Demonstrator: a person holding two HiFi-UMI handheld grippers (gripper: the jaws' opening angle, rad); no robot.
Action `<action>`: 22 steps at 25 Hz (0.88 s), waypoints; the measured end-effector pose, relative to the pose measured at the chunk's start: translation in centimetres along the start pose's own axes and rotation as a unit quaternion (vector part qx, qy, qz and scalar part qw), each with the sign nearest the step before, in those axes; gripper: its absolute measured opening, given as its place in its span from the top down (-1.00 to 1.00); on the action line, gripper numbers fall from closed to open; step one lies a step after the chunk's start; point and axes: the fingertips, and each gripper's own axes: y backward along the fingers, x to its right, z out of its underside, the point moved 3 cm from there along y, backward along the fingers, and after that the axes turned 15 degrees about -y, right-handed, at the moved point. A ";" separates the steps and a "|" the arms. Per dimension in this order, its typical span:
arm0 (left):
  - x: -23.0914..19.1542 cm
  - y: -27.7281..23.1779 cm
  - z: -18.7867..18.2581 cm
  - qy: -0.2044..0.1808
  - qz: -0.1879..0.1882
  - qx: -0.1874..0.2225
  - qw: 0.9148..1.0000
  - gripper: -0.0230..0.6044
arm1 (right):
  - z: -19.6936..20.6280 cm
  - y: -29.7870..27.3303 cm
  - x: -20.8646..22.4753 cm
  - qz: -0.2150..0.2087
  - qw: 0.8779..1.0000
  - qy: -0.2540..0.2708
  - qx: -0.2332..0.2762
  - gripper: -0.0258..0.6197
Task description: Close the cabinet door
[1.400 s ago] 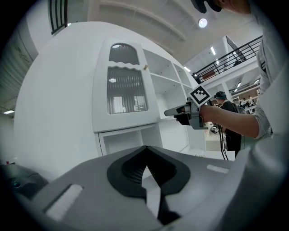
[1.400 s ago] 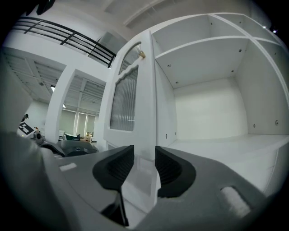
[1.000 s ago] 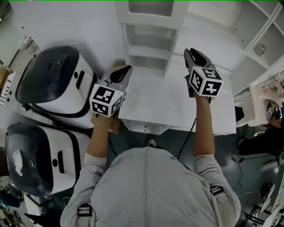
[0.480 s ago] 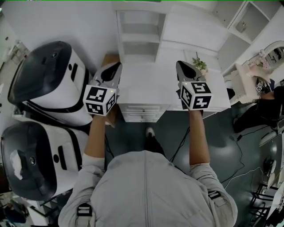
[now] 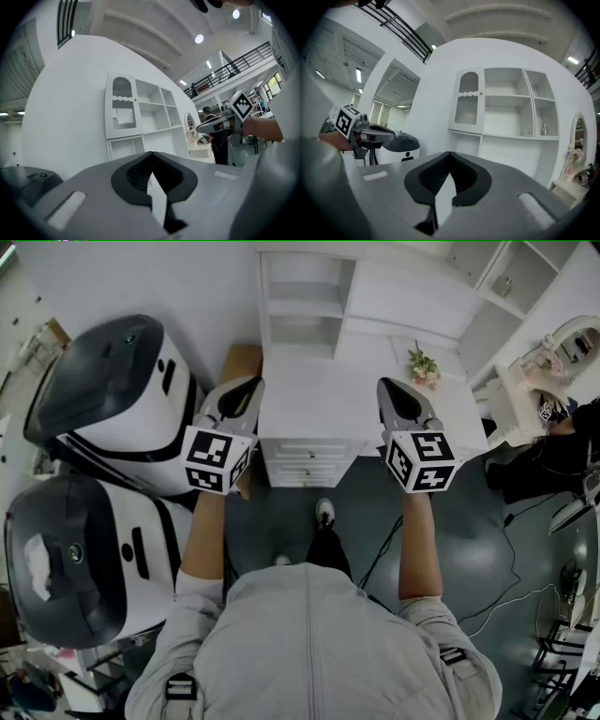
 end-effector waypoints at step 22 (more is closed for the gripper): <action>2.1 4.3 -3.3 -0.023 0.020 0.036 0.999 0.86 | -0.6 3.7 -5.1 -0.019 0.999 0.025 0.010 0.92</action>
